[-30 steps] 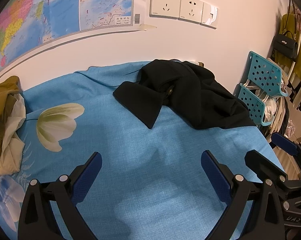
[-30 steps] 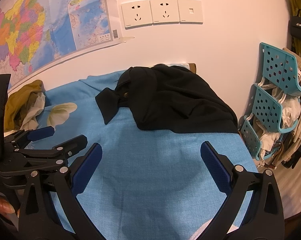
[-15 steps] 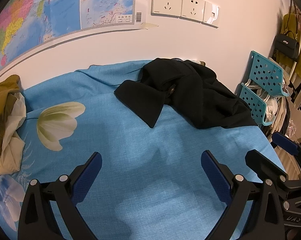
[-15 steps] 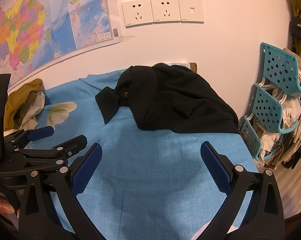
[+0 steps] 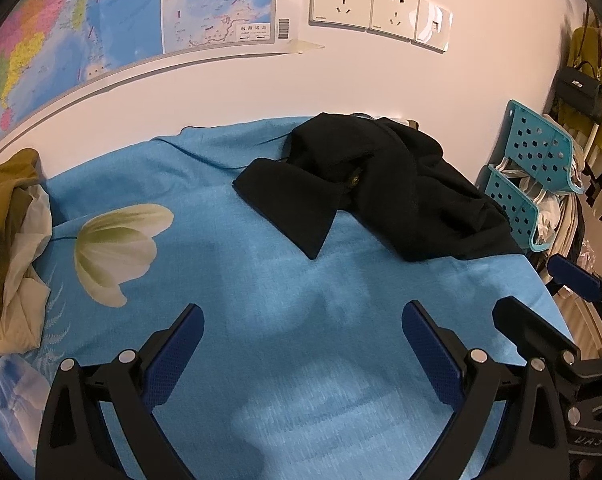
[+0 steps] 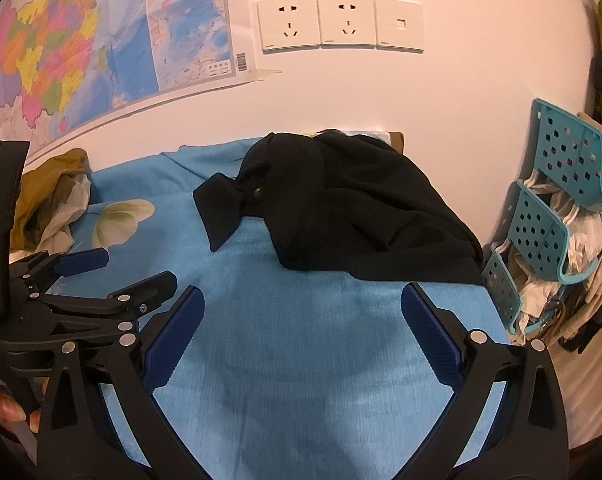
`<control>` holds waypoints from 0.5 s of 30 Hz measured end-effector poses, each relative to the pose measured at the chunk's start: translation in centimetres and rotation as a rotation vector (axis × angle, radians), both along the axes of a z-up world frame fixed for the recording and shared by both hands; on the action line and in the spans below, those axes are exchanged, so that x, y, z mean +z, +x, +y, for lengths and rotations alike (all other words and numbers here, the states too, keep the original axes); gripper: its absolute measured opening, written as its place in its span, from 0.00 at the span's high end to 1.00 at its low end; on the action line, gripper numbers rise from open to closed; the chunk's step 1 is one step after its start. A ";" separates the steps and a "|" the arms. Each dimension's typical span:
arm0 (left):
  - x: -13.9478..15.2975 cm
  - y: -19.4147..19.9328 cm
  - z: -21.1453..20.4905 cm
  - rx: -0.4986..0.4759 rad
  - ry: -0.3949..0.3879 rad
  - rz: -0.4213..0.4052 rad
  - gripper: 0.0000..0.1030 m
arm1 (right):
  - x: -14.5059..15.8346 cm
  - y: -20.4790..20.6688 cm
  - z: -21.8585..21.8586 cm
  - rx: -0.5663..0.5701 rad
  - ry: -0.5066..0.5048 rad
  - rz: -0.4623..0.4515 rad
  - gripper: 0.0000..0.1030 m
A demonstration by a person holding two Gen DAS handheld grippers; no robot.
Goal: Fold large clothes
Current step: 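Reach both grippers to the black jacket and grasp its collar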
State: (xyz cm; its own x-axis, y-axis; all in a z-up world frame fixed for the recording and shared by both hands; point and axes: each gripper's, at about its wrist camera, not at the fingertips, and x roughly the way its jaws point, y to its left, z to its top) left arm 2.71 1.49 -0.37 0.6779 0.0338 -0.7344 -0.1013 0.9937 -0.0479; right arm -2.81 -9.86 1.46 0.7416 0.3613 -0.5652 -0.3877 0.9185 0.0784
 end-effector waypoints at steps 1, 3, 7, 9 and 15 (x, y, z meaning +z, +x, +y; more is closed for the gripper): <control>0.0 0.0 0.0 0.002 -0.002 0.000 0.07 | 0.1 0.1 0.1 0.003 -0.003 -0.002 0.05; -0.1 0.2 0.2 0.006 -0.005 0.004 0.07 | 0.1 0.3 0.3 0.004 -0.008 -0.006 0.05; -0.3 0.7 0.5 0.002 -0.014 0.019 0.07 | 0.2 0.8 0.6 0.018 -0.015 -0.006 0.05; -0.5 1.3 1.0 0.015 -0.005 0.025 0.07 | 0.3 1.6 0.8 0.028 -0.026 0.000 0.05; -1.4 3.5 3.7 0.076 0.004 0.053 0.07 | 0.4 7.1 3.4 0.105 -0.110 0.017 0.05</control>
